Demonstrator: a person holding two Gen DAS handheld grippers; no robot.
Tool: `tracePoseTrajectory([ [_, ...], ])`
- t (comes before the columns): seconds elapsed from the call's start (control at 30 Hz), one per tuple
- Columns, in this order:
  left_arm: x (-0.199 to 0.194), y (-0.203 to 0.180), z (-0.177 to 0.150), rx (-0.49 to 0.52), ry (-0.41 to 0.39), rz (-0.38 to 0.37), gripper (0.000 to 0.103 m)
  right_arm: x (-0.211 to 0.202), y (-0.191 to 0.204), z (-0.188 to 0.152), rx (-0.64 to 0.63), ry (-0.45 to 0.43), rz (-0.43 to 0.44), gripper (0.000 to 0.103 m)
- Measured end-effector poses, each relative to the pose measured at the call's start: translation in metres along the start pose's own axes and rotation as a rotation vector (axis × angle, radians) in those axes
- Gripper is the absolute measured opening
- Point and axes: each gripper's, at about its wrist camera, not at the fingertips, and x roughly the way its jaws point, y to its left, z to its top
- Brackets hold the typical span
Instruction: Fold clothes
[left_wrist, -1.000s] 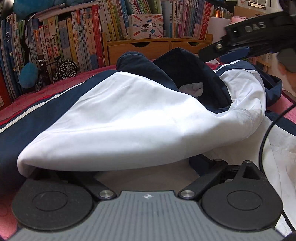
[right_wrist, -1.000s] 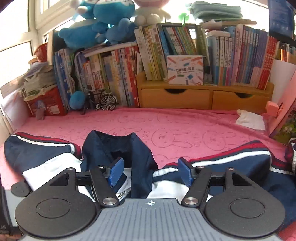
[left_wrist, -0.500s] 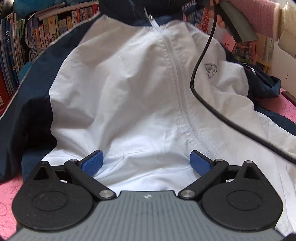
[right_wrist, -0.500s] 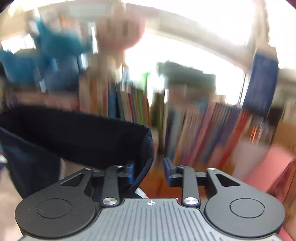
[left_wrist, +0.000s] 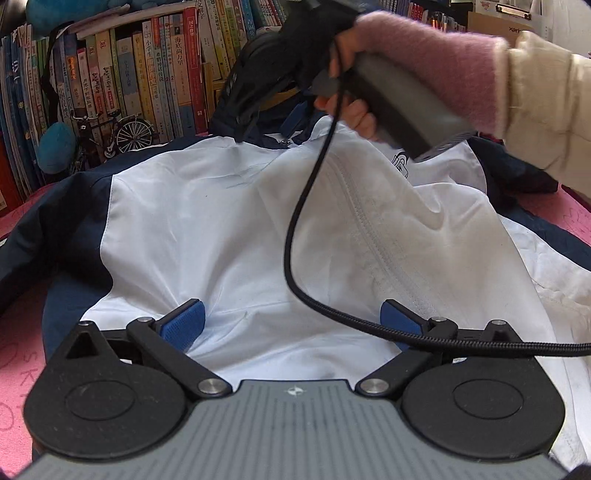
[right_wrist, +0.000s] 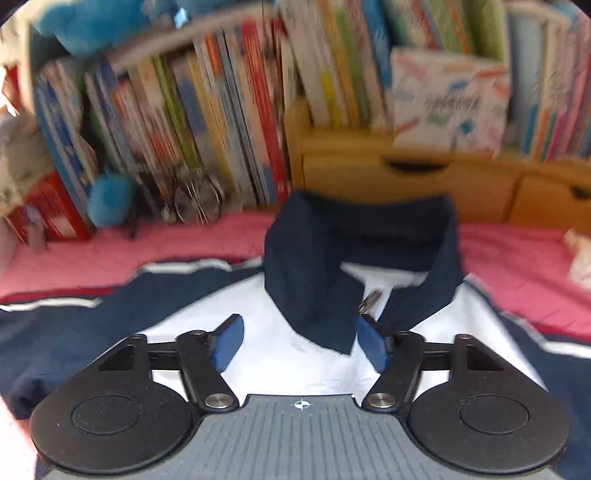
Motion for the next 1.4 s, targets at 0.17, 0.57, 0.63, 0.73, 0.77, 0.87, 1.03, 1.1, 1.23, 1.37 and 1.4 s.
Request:
tracePoseTrajectory([
  [0.17, 0.000, 0.001, 0.000, -0.007, 0.003, -0.007, 0.103, 0.053, 0.020, 0.033, -0.058, 0.009, -0.067, 0.010],
  [0.57, -0.007, 0.003, -0.002, -0.028, -0.011, -0.029, 0.101, -0.064, -0.005, -0.033, -0.002, -0.292, 0.190, 0.052],
  [0.63, -0.019, 0.013, -0.002, -0.078, -0.034, -0.088, 0.093, -0.094, -0.021, -0.060, -0.008, -0.297, 0.209, 0.055],
  [0.73, -0.058, 0.042, -0.005, -0.216, -0.090, -0.198, 0.090, -0.134, -0.050, -0.099, -0.064, -0.279, 0.149, 0.056],
  [0.77, -0.075, 0.054, -0.008, -0.267, -0.126, -0.241, 0.091, -0.145, -0.058, -0.111, -0.080, -0.272, 0.120, 0.057],
  [0.87, -0.123, 0.092, -0.021, -0.367, -0.210, -0.308, 0.101, -0.174, -0.077, -0.145, -0.102, -0.249, 0.057, 0.061],
  [1.03, -0.166, 0.117, -0.044, -0.313, -0.149, -0.226, 0.102, -0.189, -0.095, -0.170, -0.051, -0.297, -0.043, 0.063],
  [1.1, -0.176, 0.120, -0.052, -0.284, -0.135, -0.141, 0.102, -0.194, -0.106, -0.172, 0.023, -0.347, -0.071, 0.063],
  [1.23, -0.183, 0.160, -0.056, -0.408, -0.145, 0.098, 0.102, -0.214, -0.130, -0.168, 0.192, -0.464, -0.073, 0.063],
  [1.37, -0.161, 0.240, -0.059, -0.783, -0.128, 0.237, 0.102, -0.234, -0.130, -0.169, 0.178, -0.489, 0.004, 0.069],
  [1.4, -0.152, 0.256, -0.058, -0.856, -0.141, 0.256, 0.102, -0.236, -0.124, -0.173, 0.150, -0.477, 0.028, 0.070],
])
